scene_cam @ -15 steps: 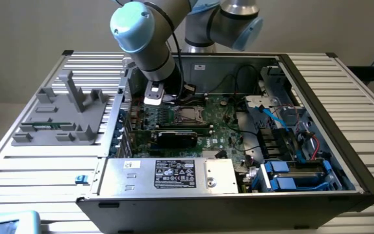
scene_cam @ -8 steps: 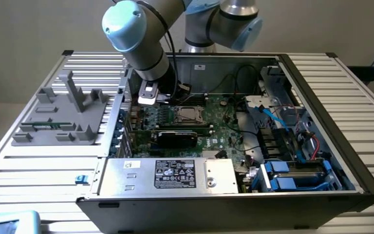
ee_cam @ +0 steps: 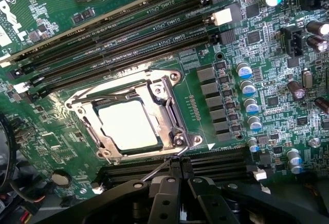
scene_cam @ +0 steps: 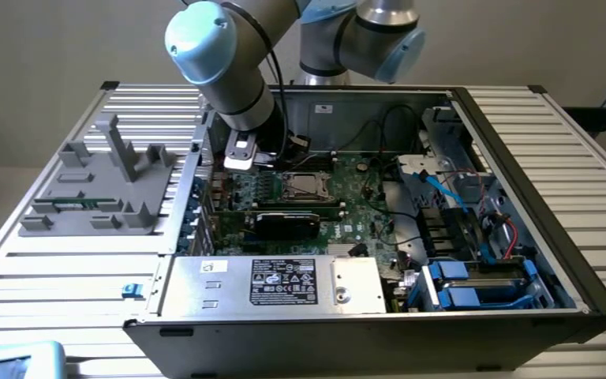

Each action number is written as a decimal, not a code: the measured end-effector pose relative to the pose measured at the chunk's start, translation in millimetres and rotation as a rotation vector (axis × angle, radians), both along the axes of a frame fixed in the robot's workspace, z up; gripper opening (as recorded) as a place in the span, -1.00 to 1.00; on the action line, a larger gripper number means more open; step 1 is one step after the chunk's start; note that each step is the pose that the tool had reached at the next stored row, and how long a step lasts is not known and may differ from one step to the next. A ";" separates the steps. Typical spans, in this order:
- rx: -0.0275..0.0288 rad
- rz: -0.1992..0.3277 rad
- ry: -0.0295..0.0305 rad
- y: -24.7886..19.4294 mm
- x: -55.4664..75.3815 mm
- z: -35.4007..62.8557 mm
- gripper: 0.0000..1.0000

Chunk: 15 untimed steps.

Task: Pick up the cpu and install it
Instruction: 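Install the first cpu locking lever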

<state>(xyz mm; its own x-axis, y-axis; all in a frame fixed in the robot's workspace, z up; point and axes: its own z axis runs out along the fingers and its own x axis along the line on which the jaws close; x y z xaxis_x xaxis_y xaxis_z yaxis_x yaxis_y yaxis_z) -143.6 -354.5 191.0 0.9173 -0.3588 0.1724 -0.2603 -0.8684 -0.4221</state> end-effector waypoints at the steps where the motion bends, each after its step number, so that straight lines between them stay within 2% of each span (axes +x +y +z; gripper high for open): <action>1: 0.0001 -0.001 -0.0005 0.0 0.1 -0.2 -0.77; 6: 0.0003 -0.004 -0.0019 2.5 0.1 -1.0 -0.77; 15: 0.0000 -0.009 -0.0017 1.0 0.1 -1.0 -0.77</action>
<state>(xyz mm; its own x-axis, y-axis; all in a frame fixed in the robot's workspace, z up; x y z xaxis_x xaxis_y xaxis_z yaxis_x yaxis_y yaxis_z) -143.5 -353.5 190.1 0.9139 -0.3667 0.1740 -0.2671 -0.8661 -0.4226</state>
